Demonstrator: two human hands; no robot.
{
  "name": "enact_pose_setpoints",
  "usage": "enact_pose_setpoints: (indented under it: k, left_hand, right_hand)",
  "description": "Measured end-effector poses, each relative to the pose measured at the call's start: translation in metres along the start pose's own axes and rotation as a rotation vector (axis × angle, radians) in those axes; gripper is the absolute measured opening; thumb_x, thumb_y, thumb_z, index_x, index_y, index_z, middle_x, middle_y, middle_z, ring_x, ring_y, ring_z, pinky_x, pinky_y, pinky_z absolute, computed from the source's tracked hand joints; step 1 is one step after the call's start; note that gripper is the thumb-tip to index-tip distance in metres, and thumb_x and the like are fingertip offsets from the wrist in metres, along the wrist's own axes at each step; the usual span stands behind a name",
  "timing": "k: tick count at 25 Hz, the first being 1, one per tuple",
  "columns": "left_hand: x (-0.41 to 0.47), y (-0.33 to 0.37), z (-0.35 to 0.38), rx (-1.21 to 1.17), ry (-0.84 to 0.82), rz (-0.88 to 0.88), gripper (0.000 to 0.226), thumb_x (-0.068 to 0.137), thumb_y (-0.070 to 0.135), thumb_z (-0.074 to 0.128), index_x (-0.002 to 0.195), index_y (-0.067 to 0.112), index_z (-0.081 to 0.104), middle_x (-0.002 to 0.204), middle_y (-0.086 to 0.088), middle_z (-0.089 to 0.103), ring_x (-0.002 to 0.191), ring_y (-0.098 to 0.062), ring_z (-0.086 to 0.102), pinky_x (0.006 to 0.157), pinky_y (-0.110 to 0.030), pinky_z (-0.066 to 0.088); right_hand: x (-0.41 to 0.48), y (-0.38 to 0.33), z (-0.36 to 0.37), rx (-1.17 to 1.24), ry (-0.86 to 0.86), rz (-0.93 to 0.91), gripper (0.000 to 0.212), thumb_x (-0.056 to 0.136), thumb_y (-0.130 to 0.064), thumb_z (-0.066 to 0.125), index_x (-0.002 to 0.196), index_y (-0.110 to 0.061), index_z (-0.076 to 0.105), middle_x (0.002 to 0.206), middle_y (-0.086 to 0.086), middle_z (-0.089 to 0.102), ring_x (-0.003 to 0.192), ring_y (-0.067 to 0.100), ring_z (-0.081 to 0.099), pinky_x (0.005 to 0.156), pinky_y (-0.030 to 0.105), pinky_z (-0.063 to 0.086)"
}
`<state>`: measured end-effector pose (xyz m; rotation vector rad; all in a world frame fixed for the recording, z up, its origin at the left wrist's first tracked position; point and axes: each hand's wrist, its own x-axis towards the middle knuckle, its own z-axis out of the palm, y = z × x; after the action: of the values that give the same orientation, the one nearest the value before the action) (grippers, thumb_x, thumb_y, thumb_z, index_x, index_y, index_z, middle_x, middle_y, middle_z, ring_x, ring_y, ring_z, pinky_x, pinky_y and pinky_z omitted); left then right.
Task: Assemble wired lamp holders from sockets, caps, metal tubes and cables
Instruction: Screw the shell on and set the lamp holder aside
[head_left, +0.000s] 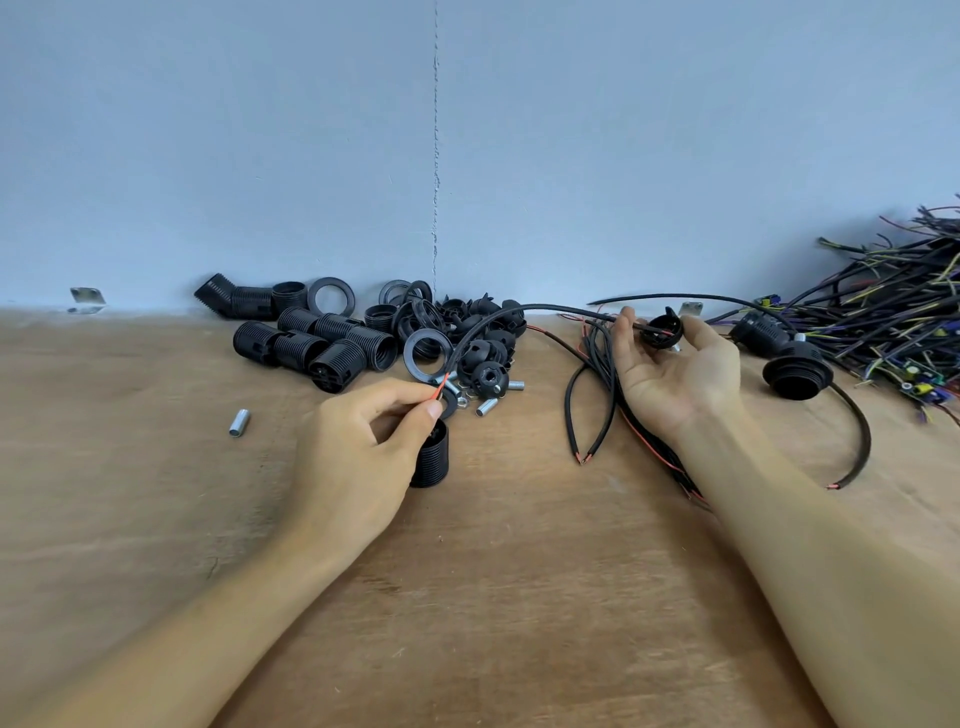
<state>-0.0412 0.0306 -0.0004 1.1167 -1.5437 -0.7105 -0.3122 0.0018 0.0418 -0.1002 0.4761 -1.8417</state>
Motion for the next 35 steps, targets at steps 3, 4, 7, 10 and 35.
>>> enact_pose_setpoints:
  k: [3, 4, 7, 10, 35]
  left_hand:
    - [0.0005, -0.0006, 0.0001, -0.008, 0.001, -0.001, 0.013, 0.092, 0.016, 0.074, 0.094, 0.027, 0.081, 0.09, 0.019, 0.078, 0.089, 0.003, 0.073, 0.084, -0.018, 0.051]
    - [0.0006, -0.0008, 0.0001, -0.011, 0.001, -0.001, 0.014, 0.092, 0.016, 0.074, 0.094, 0.027, 0.081, 0.089, 0.019, 0.078, 0.089, 0.003, 0.073, 0.083, -0.017, 0.05]
    - [0.0001, -0.0013, 0.0002, -0.014, 0.001, -0.001, 0.014, 0.092, 0.015, 0.074, 0.093, 0.028, 0.081, 0.089, 0.02, 0.078, 0.089, 0.004, 0.072, 0.082, -0.014, 0.051]
    - [0.0, -0.0012, 0.0003, -0.017, -0.005, 0.008, 0.016, 0.092, 0.013, 0.074, 0.092, 0.028, 0.081, 0.088, 0.021, 0.078, 0.088, 0.005, 0.072, 0.08, -0.007, 0.049]
    - [0.0004, -0.0017, 0.0003, 0.009, -0.005, 0.023, 0.016, 0.092, 0.015, 0.074, 0.093, 0.03, 0.081, 0.088, 0.021, 0.077, 0.087, 0.004, 0.072, 0.079, -0.008, 0.05]
  right_hand:
    - [-0.0004, 0.0009, -0.001, 0.001, -0.015, 0.001, 0.031, 0.102, -0.027, 0.046, 0.101, 0.003, 0.054, 0.083, 0.026, 0.067, 0.07, 0.037, 0.073, 0.062, 0.041, 0.062]
    - [-0.0005, 0.0006, -0.0012, 0.004, -0.016, -0.004, 0.031, 0.102, -0.028, 0.045, 0.101, 0.002, 0.053, 0.086, 0.025, 0.067, 0.072, 0.037, 0.073, 0.062, 0.041, 0.062]
    - [-0.0016, 0.0003, -0.001, -0.009, -0.017, -0.035, 0.027, 0.101, -0.027, 0.047, 0.1, -0.001, 0.052, 0.083, 0.026, 0.068, 0.076, 0.04, 0.074, 0.064, 0.043, 0.062]
    - [-0.0031, 0.0014, 0.0008, -0.051, -0.02, -0.063, 0.022, 0.1, -0.025, 0.048, 0.1, -0.002, 0.051, 0.072, 0.024, 0.069, 0.075, 0.04, 0.074, 0.064, 0.044, 0.062]
    - [0.0016, 0.0039, 0.0009, -0.14, 0.006, -0.106, 0.025, 0.104, -0.023, 0.049, 0.094, -0.001, 0.056, 0.095, 0.013, 0.059, 0.089, 0.03, 0.069, 0.07, 0.038, 0.063]
